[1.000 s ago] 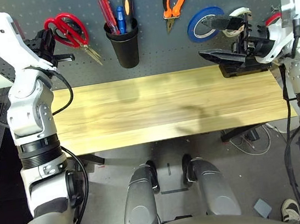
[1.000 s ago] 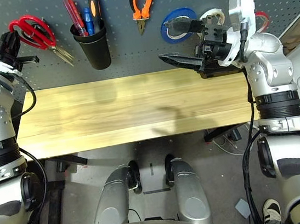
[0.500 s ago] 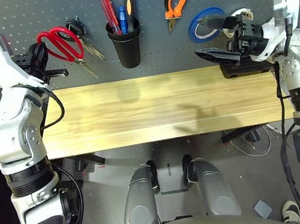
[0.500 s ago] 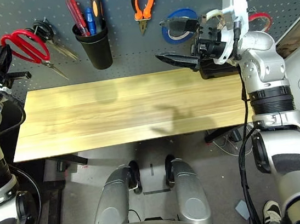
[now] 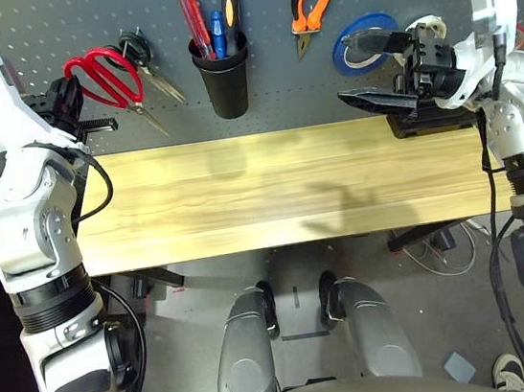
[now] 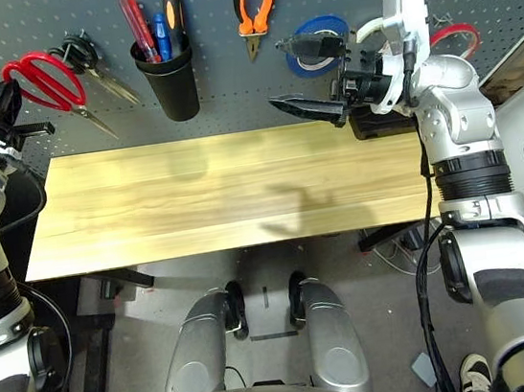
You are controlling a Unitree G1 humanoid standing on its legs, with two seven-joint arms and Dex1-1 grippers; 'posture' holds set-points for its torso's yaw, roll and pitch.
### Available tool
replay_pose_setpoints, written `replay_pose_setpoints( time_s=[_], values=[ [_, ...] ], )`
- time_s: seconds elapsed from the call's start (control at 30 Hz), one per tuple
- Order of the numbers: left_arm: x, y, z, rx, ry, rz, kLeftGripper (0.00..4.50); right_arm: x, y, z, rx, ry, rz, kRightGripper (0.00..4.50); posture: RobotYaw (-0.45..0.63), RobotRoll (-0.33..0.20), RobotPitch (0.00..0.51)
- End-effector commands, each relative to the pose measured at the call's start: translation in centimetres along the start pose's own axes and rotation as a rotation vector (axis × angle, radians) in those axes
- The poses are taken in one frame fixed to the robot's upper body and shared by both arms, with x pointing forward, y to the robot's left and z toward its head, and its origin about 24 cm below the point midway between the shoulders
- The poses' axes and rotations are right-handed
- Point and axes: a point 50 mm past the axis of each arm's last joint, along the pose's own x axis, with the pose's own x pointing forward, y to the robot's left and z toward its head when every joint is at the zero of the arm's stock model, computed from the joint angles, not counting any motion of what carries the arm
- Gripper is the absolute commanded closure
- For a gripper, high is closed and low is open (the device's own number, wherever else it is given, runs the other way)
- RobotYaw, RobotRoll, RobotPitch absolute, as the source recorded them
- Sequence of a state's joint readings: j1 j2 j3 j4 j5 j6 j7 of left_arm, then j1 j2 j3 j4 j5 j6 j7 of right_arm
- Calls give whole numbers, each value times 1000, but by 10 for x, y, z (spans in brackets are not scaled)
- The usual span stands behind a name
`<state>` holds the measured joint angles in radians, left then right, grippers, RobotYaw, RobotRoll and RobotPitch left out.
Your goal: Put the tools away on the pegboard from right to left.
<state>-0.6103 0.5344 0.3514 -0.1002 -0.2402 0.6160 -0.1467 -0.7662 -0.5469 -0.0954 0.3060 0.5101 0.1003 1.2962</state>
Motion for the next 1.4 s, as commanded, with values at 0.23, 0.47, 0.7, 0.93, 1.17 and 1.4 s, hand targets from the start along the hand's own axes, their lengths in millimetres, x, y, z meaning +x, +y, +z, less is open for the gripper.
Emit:
replay_pose_setpoints(
  time_s=[0.23,0.47,0.7,0.93,1.17,1.4],
  values=[
    [13,-5,-4,20,0,-6,4468,-8,4,4,-21,12,-21,0,2,0,162],
    [29,-16,-13,-13,10,9,4468,-10,5,5,-23,15,-29,0,-12,0,162],
    [39,-24,-26,-18,45,17,3766,-10,7,4,-22,14,-47,0,-24,0,165],
    [32,-28,-33,-14,59,-4,1226,-8,10,-4,-5,6,-76,0,-17,0,172],
    [7,-18,-41,26,97,-32,18,-11,11,-13,9,4,-129,0,0,0,178],
    [-27,-8,-50,56,104,-57,18,-29,16,-28,43,30,-294,0,21,0,178]
  ],
)
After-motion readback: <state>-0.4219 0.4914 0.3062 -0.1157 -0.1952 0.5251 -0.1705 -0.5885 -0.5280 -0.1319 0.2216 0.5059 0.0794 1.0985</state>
